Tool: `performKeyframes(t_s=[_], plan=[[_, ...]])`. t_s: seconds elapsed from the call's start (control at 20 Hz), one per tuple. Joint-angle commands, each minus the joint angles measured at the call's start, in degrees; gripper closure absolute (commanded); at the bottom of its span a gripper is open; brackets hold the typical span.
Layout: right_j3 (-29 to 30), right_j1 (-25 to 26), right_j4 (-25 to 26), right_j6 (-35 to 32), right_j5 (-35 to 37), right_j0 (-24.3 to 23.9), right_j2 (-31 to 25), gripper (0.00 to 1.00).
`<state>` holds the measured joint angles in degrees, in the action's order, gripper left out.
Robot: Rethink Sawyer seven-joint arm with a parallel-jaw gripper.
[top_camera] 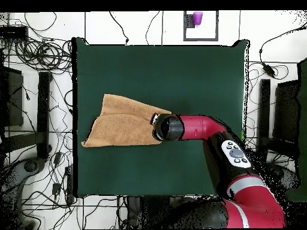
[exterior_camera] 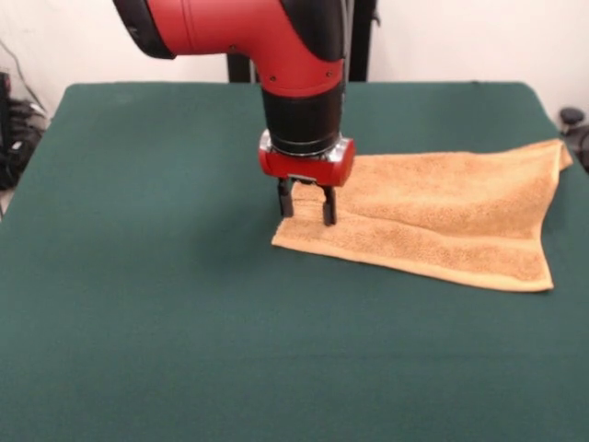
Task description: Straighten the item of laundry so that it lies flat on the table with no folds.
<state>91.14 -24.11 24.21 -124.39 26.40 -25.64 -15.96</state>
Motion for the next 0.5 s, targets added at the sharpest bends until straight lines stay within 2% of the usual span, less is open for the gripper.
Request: performKeyframes(t_s=[0.05, 0.3, 0.5], plan=[[0.5, 6.1, 4.0, 3.1, -1.8, 1.1, -1.5, 0.00], [-0.6, 5.3, 4.7, 4.4, 0.5, 1.2, -0.5, 0.00], [0.1, 4.3, 5.0, 7.4, 2.2, -0.8, -1.4, 0.00]])
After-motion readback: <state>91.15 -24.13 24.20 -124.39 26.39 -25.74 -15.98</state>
